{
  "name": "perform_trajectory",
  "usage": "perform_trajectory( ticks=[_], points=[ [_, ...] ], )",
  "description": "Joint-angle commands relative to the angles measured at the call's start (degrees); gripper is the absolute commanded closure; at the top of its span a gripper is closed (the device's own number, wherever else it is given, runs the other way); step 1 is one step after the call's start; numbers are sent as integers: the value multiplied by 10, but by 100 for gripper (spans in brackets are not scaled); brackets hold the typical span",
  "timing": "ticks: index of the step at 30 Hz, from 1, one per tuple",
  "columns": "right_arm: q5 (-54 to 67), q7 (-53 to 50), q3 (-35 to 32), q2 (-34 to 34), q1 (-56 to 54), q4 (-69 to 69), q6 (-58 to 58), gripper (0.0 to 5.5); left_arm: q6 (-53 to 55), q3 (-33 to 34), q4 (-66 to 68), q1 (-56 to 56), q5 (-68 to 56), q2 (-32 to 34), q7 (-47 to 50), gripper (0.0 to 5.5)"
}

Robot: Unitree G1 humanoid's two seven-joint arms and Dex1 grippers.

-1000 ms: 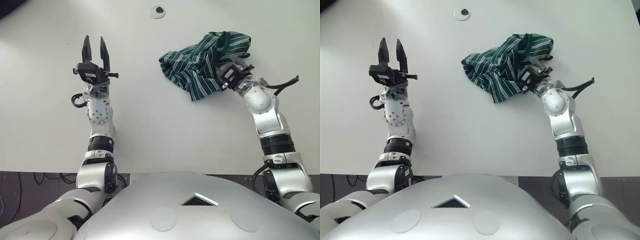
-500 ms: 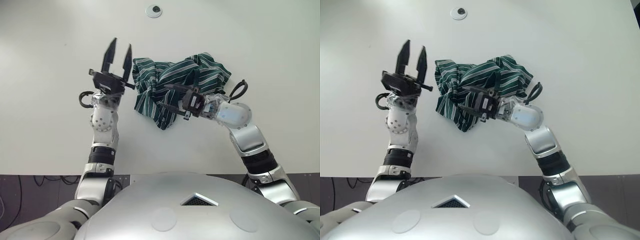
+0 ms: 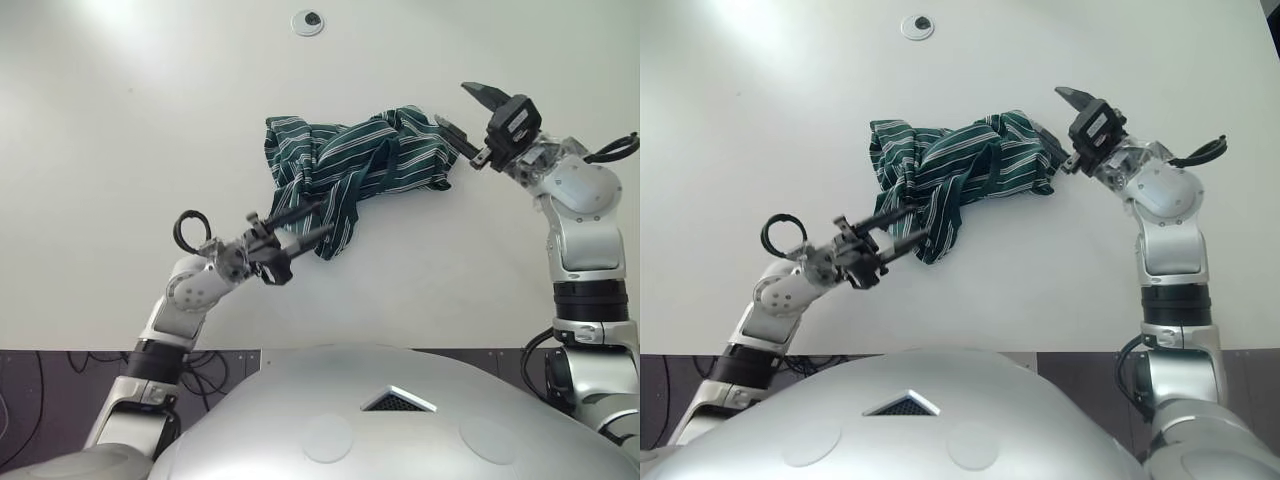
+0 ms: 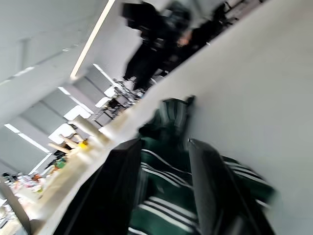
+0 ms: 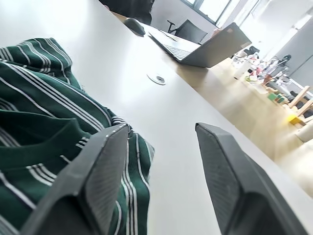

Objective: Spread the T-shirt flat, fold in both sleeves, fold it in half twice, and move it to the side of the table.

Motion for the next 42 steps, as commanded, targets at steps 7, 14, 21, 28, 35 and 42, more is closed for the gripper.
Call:
perform_trajectory(
  ticks=[7, 14, 21, 28, 35, 42],
  points=[
    [-23, -15, 7, 0, -15, 23, -26, 301, 210, -85, -55, 71, 57, -24, -9, 381],
    [-25, -17, 12, 1, -13, 22, -27, 301, 333, -79, -92, 79, 187, -23, 62, 381],
    [-23, -16, 13, 1, -13, 15, -25, 297, 424, -104, -143, 119, 223, -4, 26, 450],
    [-22, -16, 12, -1, -8, 2, -22, 297, 505, -76, -161, 123, 223, 41, -8, 516],
    [-22, -22, 12, 3, -1, -14, -14, 297, 532, -52, -166, 148, 163, 110, -82, 548],
    [-14, -19, 16, 5, 6, -20, -7, 297, 517, -15, -172, 167, 101, 219, -143, 548]
  ],
)
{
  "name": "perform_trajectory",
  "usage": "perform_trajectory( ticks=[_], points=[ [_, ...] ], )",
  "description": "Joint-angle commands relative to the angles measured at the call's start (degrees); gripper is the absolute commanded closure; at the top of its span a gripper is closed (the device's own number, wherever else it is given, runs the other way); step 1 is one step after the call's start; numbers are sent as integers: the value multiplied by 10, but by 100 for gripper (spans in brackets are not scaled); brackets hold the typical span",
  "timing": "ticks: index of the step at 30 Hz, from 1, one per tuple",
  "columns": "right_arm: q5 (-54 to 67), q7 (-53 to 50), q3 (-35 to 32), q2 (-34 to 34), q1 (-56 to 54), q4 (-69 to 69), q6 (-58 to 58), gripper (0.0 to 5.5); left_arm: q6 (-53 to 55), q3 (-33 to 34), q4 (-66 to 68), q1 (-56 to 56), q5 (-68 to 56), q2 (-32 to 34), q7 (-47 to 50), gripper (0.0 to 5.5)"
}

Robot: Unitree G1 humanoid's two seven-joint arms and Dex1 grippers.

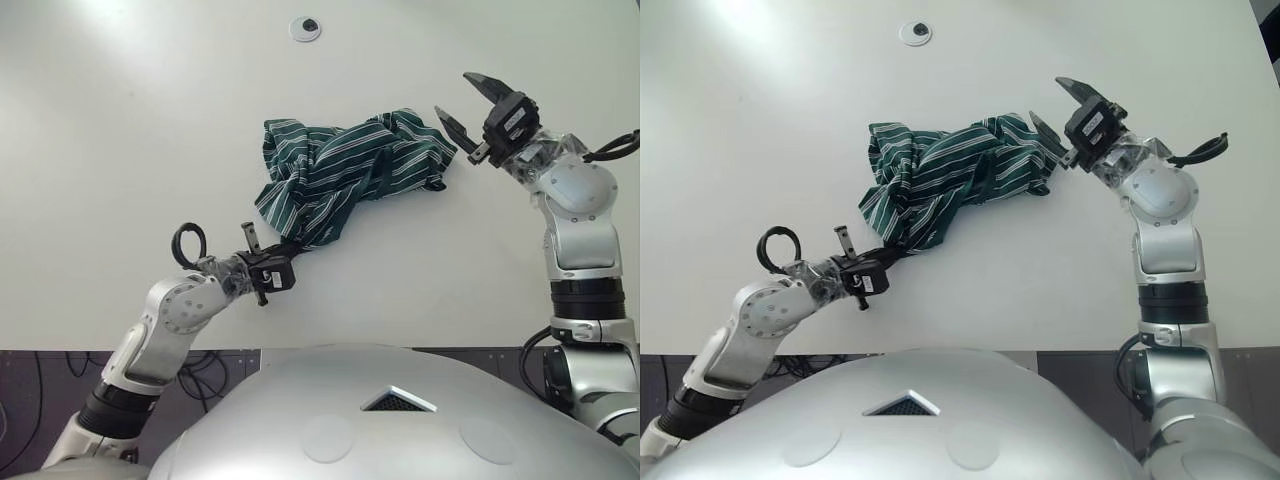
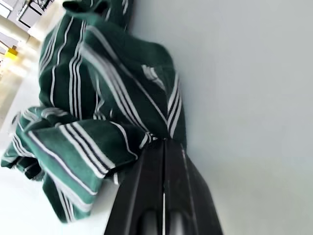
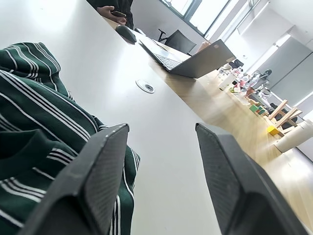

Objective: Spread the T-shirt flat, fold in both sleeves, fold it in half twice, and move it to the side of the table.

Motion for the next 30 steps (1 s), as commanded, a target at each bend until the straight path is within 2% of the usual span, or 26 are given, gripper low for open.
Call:
perform_trajectory(
  ticks=[1, 5, 11, 13, 18, 24, 30],
  points=[
    [16, 12, 3, 2, 8, -11, 17, 297, 54, 10, 70, 78, 14, 132, -108, 548],
    [91, 86, 17, -2, 21, -36, 71, 297, 32, 27, 92, 60, -23, 193, -133, 548],
    [140, 170, 41, -28, 33, -59, 161, 297, -6, 55, 108, 59, -78, 256, -152, 548],
    [159, 190, 39, -34, 42, -80, 190, 297, -15, 71, 104, 49, -99, 254, -142, 548],
    [155, 183, 35, -32, 42, -82, 199, 297, -11, 125, 25, 17, -201, 189, -106, 548],
    [151, 175, 35, -29, 54, -86, 187, 297, -15, 181, -36, 42, -232, 173, -109, 473],
    [151, 167, 31, -30, 65, -87, 178, 297, -29, 167, -50, 117, -195, 169, -118, 392]
  ],
)
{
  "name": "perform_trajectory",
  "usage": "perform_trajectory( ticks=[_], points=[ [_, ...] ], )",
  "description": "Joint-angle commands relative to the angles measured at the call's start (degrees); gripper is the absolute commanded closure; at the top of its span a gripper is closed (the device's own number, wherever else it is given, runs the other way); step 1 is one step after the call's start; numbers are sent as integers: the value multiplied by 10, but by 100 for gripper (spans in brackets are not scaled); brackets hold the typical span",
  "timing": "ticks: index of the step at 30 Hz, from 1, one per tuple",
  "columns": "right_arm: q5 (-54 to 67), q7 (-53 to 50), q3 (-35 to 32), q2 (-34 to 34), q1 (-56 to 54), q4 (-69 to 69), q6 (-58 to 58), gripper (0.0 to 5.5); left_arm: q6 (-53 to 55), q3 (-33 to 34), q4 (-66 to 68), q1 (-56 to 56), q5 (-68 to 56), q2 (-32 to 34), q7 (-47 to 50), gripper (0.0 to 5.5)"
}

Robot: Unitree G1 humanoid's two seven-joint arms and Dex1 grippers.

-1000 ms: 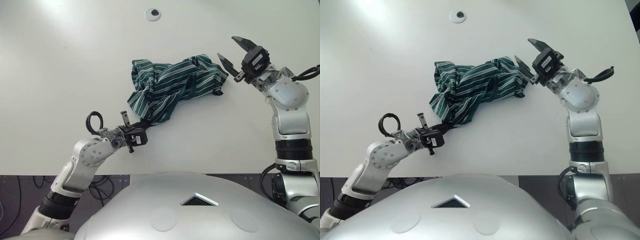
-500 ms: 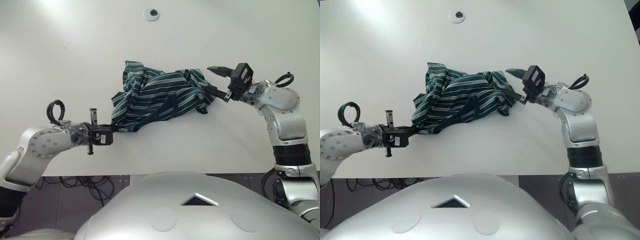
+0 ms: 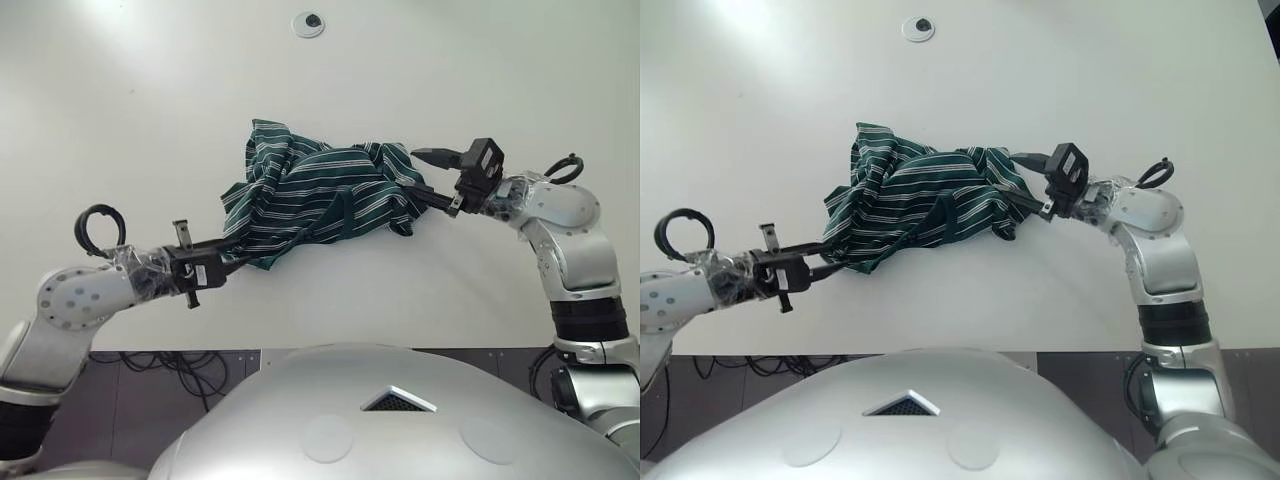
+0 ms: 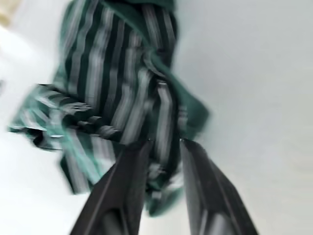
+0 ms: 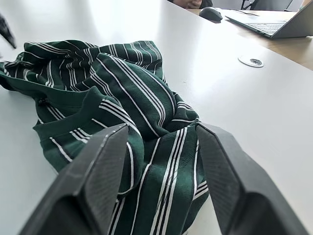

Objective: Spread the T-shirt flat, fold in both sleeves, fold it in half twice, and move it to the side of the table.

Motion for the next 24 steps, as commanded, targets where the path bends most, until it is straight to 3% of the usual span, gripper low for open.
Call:
perform_trajectory(
  ticks=[1, 9, 14, 24],
  points=[
    [-6, -7, -8, -6, 7, -9, -7, 297, -15, -20, 1, 37, 38, -4, -4, 373],
    [-11, -10, -4, -7, 12, -14, -15, 297, -40, -59, 62, -22, 182, -42, 79, 373],
    [-14, -10, -4, -7, 12, -13, -19, 297, -57, -75, 80, -23, 208, -43, 85, 373],
    [-13, -14, -8, -4, 4, -6, -27, 297, -76, -88, 84, -19, 197, -32, 70, 527]
  ],
)
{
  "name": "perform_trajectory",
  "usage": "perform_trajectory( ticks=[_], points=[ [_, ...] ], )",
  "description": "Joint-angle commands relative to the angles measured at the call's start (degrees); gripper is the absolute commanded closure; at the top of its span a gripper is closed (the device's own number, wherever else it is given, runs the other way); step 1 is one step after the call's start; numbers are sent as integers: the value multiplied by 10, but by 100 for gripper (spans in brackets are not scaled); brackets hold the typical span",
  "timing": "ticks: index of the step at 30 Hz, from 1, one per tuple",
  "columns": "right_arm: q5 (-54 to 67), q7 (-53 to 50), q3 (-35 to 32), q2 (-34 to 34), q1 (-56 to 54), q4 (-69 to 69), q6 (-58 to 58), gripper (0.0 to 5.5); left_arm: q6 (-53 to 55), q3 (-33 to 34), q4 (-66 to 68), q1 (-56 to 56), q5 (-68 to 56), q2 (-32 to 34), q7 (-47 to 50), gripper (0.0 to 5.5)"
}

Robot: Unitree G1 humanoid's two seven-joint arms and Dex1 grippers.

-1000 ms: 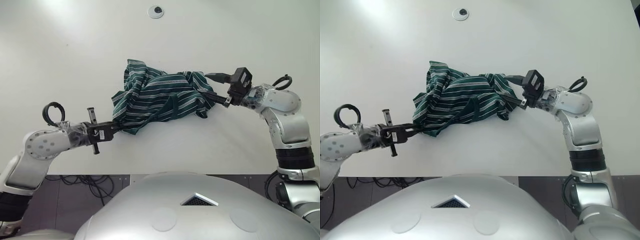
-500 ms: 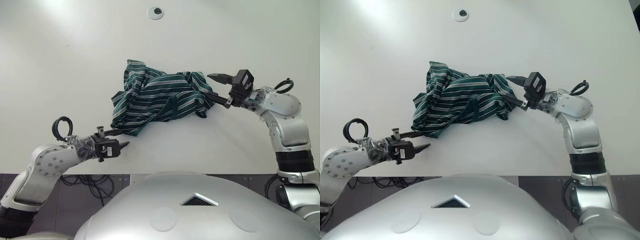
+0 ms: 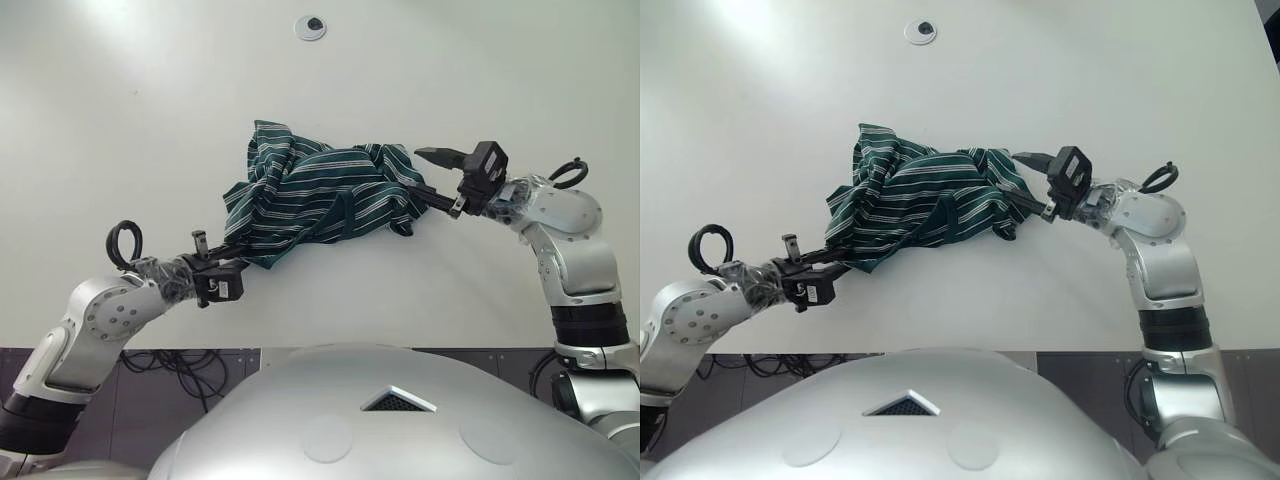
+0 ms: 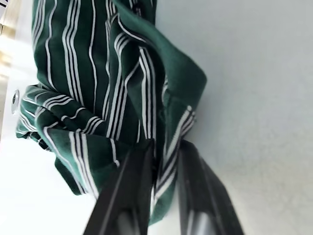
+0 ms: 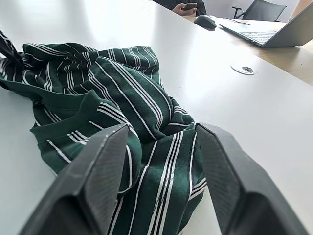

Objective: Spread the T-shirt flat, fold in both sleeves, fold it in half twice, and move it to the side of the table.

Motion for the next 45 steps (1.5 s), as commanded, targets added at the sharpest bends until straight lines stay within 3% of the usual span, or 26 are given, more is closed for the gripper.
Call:
perform_trajectory(
  ticks=[1, 5, 8, 10, 14, 22, 38, 45],
  points=[
    [-8, -4, -3, -4, -8, 1, -4, 297, 4, -18, 16, 11, 12, 7, -23, 539],
    [-6, -5, -6, -4, -11, 3, -4, 297, -30, -23, 18, 1, 13, -1, -10, 549],
    [4, -5, -14, -4, -15, 2, 6, 297, -152, -22, 20, -33, -11, -13, 23, 549],
    [30, 3, -22, -2, -18, -2, 34, 297, -232, 7, 23, -64, -51, -12, 41, 549],
    [116, 37, -26, -9, -25, -27, 144, 297, -294, 53, 53, -90, -56, 6, 49, 549],
    [145, 30, 0, -24, -76, -30, 309, 297, -323, 29, 64, -73, -29, -13, 48, 549],
    [77, 29, 52, -34, -92, 15, 314, 297, -298, 25, 19, -59, -25, -23, 39, 549],
    [80, 36, 48, -35, -84, -1, 321, 407, -278, 23, 9, -68, -25, -23, 34, 550]
  ],
)
